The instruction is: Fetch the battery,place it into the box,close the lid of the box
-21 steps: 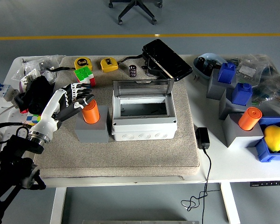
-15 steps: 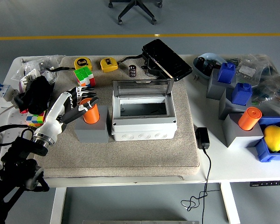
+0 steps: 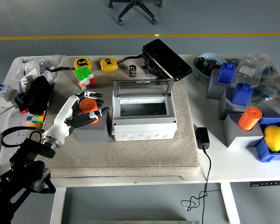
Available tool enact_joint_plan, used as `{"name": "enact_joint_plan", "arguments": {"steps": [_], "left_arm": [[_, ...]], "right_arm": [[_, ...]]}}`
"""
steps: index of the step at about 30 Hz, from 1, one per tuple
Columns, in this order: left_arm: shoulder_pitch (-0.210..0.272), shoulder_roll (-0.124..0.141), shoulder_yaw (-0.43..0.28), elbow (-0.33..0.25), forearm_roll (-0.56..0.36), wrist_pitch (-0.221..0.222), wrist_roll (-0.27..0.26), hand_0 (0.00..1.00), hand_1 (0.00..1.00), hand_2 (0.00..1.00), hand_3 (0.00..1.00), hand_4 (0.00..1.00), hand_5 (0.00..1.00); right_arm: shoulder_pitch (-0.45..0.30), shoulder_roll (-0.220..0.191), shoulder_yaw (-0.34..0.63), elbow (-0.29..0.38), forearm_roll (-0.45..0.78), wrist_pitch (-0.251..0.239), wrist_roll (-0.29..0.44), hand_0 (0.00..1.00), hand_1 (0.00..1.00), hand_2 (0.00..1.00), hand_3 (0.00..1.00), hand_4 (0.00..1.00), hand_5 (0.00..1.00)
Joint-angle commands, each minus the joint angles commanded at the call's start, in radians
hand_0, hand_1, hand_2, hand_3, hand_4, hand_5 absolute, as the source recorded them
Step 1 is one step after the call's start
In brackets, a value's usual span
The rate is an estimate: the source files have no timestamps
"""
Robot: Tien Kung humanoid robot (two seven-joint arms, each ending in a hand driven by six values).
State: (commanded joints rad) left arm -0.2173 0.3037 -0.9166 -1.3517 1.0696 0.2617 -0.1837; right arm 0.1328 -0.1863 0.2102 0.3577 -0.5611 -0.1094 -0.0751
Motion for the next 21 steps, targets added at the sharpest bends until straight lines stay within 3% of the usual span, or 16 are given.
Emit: {"name": "enact_joint_plan", "arguments": {"steps": [2,3,8,9,14,15,20,21], "left_arm": [[-0.007,-0.003,0.010,0.006,-0.006,0.003,-0.001,0.544,0.533,0.546,0.570,0.998,0.156],[-0.008,-0.004,0.012,0.008,-0.010,0.005,-0.002,0.526,0.514,0.526,0.542,0.998,0.076],[-0.021,-0.017,0.018,0.031,-0.047,0.020,-0.015,0.526,0.514,0.526,0.542,0.998,0.076],[-0.025,-0.021,0.021,0.039,-0.055,0.024,-0.018,0.470,0.468,0.451,0.483,0.998,0.002],[-0.037,-0.033,0.026,0.060,-0.090,0.034,-0.027,0.470,0.468,0.451,0.483,0.998,0.002],[-0.038,-0.035,0.026,0.063,-0.096,0.034,-0.029,0.265,0.332,0.286,0.303,0.951,0.002],[-0.046,-0.043,0.028,0.073,-0.122,0.038,-0.035,0.265,0.332,0.286,0.303,0.951,0.002],[-0.049,-0.045,0.030,0.075,-0.126,0.037,-0.035,0.155,0.219,0.205,0.185,0.838,0.002]], "right_arm": [[0.001,0.000,0.000,0.000,0.000,0.000,0.000,0.599,0.588,0.583,0.521,0.929,0.464],[0.001,0.000,0.001,0.000,0.000,0.000,0.000,0.599,0.588,0.583,0.521,0.929,0.463],[0.002,0.000,0.001,0.000,0.000,0.000,0.000,0.599,0.588,0.583,0.521,0.929,0.463],[0.003,0.001,0.001,0.000,0.000,0.000,0.000,0.599,0.588,0.583,0.521,0.929,0.463],[0.003,0.002,0.000,0.000,0.000,-0.001,0.001,0.599,0.588,0.583,0.521,0.929,0.463],[0.003,0.002,0.000,0.000,0.000,-0.001,0.001,0.599,0.588,0.583,0.521,0.929,0.463],[0.003,0.002,-0.002,0.000,0.001,-0.003,0.004,0.599,0.588,0.583,0.521,0.929,0.463],[0.003,0.002,-0.002,0.000,0.001,-0.004,0.005,0.599,0.588,0.583,0.521,0.929,0.463]]}}
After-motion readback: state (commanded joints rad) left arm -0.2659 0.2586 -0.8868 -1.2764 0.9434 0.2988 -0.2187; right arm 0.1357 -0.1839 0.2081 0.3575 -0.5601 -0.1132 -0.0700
